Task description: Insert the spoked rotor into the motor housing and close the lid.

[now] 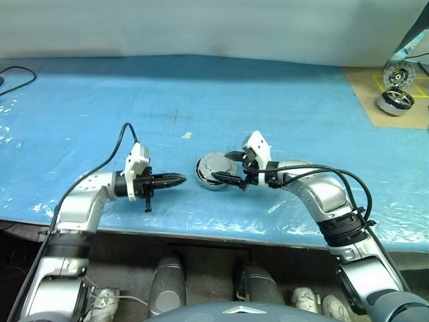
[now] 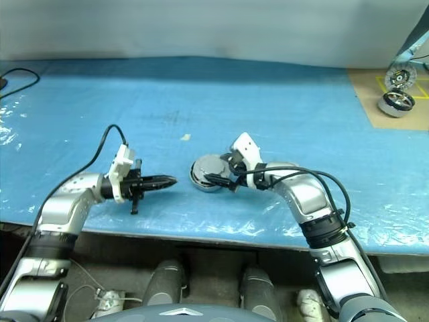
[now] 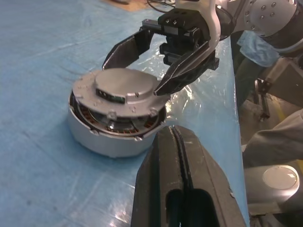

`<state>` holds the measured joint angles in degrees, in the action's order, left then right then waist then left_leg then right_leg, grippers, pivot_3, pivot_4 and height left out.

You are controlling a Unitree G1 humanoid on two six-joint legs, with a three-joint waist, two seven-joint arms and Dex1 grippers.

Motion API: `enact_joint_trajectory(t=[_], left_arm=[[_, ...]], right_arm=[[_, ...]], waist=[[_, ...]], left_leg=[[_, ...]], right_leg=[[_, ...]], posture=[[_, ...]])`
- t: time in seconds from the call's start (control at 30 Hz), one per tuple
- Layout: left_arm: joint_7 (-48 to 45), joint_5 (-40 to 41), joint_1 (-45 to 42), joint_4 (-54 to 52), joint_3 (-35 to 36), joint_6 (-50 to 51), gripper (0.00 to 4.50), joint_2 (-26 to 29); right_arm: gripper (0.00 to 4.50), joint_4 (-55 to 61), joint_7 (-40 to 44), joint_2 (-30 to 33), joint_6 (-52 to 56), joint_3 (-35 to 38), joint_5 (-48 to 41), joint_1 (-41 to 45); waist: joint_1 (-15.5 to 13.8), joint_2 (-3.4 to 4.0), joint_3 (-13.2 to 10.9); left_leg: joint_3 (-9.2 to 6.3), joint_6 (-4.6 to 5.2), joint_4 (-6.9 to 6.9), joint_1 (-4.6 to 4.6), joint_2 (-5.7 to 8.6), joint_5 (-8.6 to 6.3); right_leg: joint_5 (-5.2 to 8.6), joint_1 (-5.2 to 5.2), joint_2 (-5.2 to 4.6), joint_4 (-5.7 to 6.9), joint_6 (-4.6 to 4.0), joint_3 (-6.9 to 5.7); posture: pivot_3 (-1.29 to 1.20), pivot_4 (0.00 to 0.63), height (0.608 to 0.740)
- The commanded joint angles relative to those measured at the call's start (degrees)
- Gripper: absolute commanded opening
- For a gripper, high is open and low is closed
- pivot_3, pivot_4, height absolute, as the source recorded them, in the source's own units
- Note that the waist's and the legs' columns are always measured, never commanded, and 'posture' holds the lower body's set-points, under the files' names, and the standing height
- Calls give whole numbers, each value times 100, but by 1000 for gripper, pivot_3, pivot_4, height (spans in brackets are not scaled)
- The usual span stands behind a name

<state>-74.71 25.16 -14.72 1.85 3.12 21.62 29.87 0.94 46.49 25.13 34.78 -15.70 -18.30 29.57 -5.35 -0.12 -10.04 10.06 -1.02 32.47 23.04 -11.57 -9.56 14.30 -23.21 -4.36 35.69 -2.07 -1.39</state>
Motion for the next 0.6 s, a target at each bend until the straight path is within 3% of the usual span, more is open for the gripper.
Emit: enact_joint_trajectory(t=[0.03,0.17,0.27,0.37,0.6], left_arm=[[247,-23,434,-537,51,-172,0,150],[434,-288,683,-468,-99,-640,0,183],[652,-270,765,-402,-53,-834,0,47],[735,-236,740,-356,-74,-923,0,24],[839,-231,501,-245,-174,-966,0,-21]], right_arm=[[4471,-236,135,-12,-443,-204,365,172],[4471,-510,174,-128,-672,-238,561,233],[3857,-634,177,-267,-763,-209,625,267],[2950,-564,220,-309,-707,-233,680,246],[2950,-416,141,-511,-76,114,422,446]], waist=[[7,0,0],[13,0,0],[16,0,1],[19,0,1],[24,0,1]], left_leg=[[0,0,1,-2,1,0],[3,0,2,-13,-3,0],[3,0,4,-23,-3,0],[4,0,5,-29,-3,0],[5,0,7,-32,-4,0]], right_leg=[[0,1,0,0,0,3],[0,7,6,0,0,9],[0,15,7,1,0,12],[0,20,7,2,0,15],[0,20,10,5,0,17]], posture=[[0,150,740],[0,150,740],[0,150,740],[0,150,740],[0,150,740]])
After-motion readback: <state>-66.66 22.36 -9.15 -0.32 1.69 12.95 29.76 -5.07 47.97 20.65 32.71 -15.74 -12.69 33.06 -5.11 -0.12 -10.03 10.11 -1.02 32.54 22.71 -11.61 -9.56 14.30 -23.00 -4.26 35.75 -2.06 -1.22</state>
